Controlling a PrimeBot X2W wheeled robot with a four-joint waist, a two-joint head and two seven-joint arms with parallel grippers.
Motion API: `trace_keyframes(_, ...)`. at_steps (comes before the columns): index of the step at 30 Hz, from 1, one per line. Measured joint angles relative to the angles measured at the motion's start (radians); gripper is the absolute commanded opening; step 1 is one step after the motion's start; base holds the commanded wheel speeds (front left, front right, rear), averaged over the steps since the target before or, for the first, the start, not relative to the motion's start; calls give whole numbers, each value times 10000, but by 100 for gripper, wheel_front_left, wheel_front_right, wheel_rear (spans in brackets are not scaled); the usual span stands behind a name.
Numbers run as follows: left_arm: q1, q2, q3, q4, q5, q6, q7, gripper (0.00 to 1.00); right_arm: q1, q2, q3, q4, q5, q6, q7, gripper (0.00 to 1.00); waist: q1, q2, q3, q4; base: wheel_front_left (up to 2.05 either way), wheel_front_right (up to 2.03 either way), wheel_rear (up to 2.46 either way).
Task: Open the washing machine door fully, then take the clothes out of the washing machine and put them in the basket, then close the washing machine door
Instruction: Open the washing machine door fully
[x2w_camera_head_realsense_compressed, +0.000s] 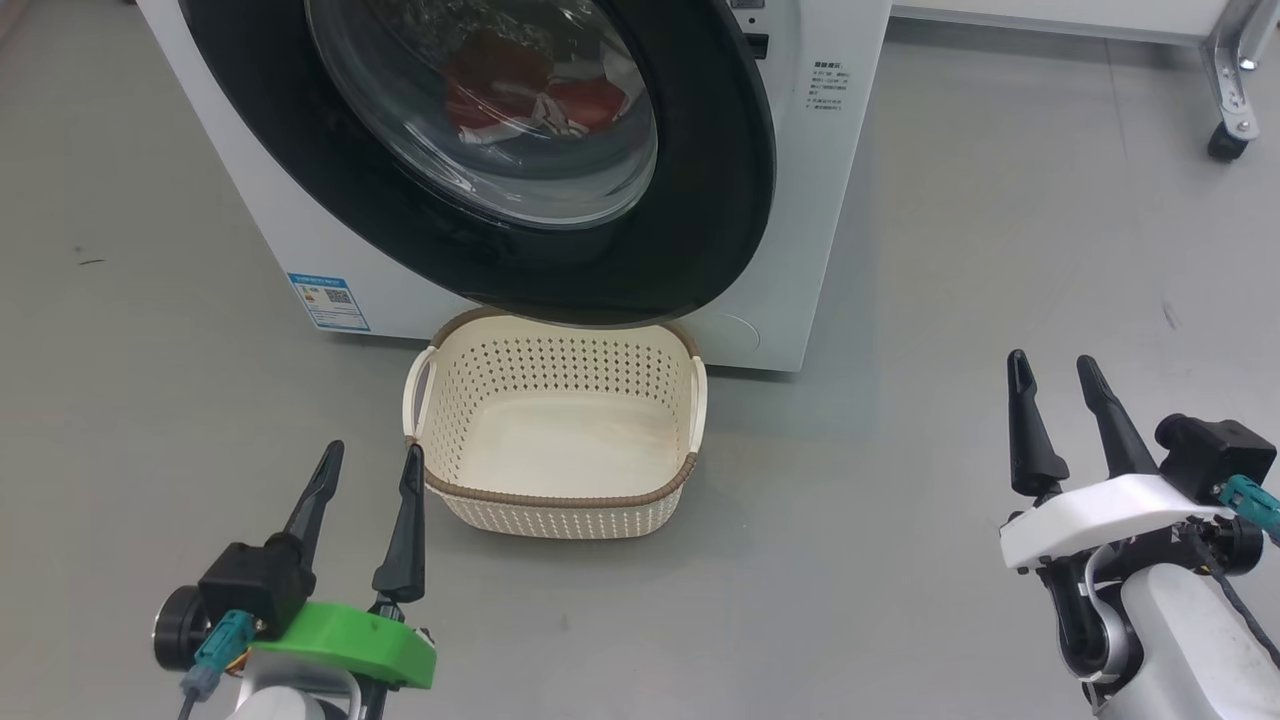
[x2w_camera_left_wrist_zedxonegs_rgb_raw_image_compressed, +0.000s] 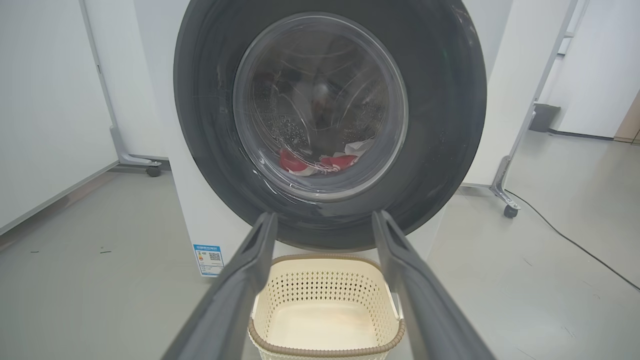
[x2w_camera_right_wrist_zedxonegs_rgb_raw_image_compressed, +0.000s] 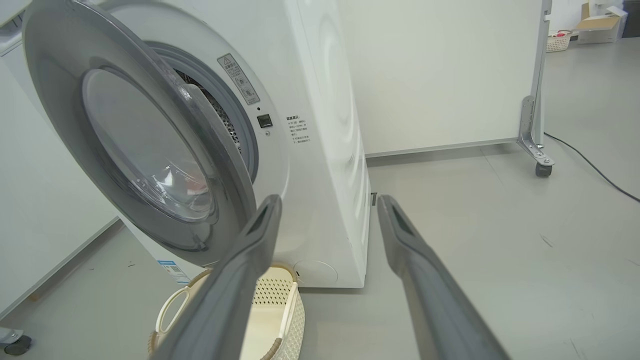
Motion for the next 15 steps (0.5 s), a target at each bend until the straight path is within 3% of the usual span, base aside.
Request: trace_keyframes(15, 76, 0, 8, -46, 12, -8, 0, 100, 440, 25, -190, -690, -418, -29, -2, 100, 0, 0, -27, -12, 0, 0, 0)
